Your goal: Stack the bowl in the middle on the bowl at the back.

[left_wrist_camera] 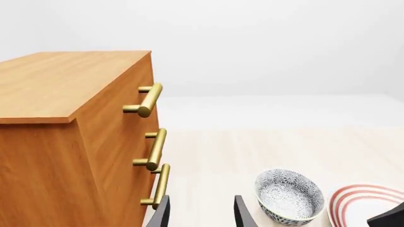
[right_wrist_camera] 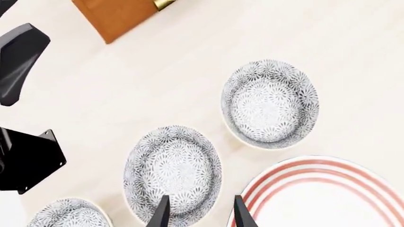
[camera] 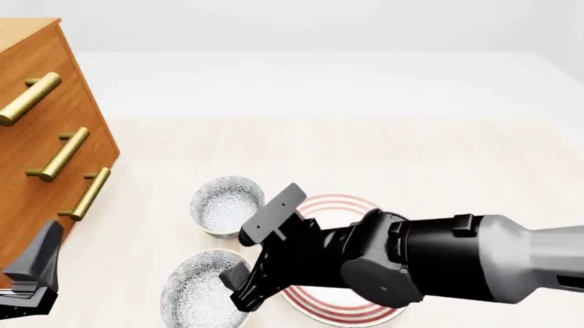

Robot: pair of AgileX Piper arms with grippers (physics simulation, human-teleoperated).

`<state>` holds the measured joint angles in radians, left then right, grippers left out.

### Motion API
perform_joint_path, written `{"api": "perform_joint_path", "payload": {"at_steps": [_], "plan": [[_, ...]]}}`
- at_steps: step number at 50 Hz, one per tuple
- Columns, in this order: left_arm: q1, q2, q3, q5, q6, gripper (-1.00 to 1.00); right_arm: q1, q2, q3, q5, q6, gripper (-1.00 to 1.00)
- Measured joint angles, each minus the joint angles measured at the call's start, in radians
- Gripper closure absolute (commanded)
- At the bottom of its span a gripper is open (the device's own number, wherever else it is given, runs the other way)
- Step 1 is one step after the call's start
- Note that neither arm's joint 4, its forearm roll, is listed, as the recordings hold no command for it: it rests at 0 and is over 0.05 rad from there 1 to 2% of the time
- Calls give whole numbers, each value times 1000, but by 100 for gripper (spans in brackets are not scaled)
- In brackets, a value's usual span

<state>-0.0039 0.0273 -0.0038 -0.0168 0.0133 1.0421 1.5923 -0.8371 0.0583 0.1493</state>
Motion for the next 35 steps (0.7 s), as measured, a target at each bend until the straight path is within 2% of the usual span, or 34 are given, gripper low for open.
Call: {"api": "perform_joint_path", "payload": {"at_steps": [13, 35], "plan": [[0, 2, 0, -2, 0, -100, -12, 54, 8, -42, 20, -100], [1, -4, 0, 3, -1, -100, -15, 140, 27, -120, 97, -100]]}}
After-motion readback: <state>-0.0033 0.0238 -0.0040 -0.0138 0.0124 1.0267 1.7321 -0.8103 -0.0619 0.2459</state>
